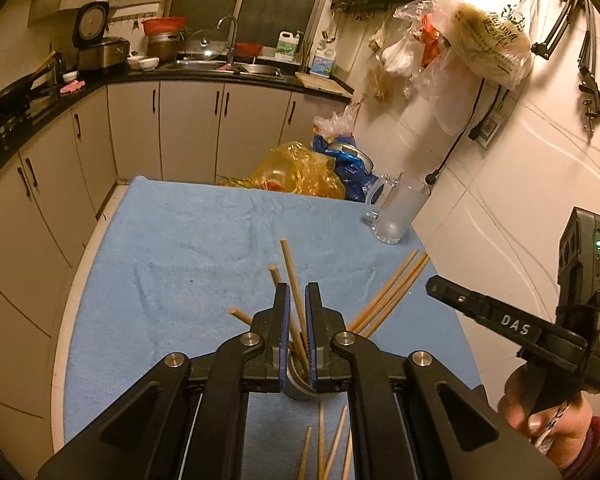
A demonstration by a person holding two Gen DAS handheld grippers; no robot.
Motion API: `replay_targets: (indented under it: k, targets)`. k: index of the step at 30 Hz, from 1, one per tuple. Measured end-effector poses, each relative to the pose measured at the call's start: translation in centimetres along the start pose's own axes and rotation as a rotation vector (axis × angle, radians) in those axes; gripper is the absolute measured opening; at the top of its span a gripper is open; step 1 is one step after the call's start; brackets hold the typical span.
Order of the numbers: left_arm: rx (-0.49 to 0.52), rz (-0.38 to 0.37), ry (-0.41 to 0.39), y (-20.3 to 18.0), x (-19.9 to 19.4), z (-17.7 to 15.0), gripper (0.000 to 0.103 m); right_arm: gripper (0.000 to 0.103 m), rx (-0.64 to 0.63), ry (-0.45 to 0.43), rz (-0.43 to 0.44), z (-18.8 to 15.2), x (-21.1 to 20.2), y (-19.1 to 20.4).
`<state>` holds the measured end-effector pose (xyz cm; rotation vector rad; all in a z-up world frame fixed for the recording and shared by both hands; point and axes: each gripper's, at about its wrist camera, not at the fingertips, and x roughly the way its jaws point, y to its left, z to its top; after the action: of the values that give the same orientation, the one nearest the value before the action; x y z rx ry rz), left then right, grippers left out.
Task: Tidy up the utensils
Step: 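Lower both chopsticks into the black cup and open both grippers, then withdraw both grippers from the cup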
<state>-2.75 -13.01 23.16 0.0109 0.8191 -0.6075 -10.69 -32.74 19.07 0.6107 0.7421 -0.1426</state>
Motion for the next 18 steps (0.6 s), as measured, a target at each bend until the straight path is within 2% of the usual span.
replay_targets:
  k: [3,9,11,18]
  targets:
    - [0.001,0.024,-0.026,0.2,-1.1,-0.2,0.020,0.023,0.004,-0.006,-0.003,-0.2,-0.9,0.0]
    - [0.015,0.073,-0.073,0.4,-3.2,-1.3,0.027,0.026,-0.005,0.015,-0.018,-1.5,-2.0,-0.3]
    - [0.021,0.095,-0.079,0.4,-3.8,-1.9,0.035,0.027,-0.009,0.024,-0.019,-2.0,-2.3,-0.4]
    - [0.006,0.138,-0.082,1.2,-5.4,-3.9,0.037,0.029,-0.036,0.072,-0.012,-4.4,-2.5,0.3]
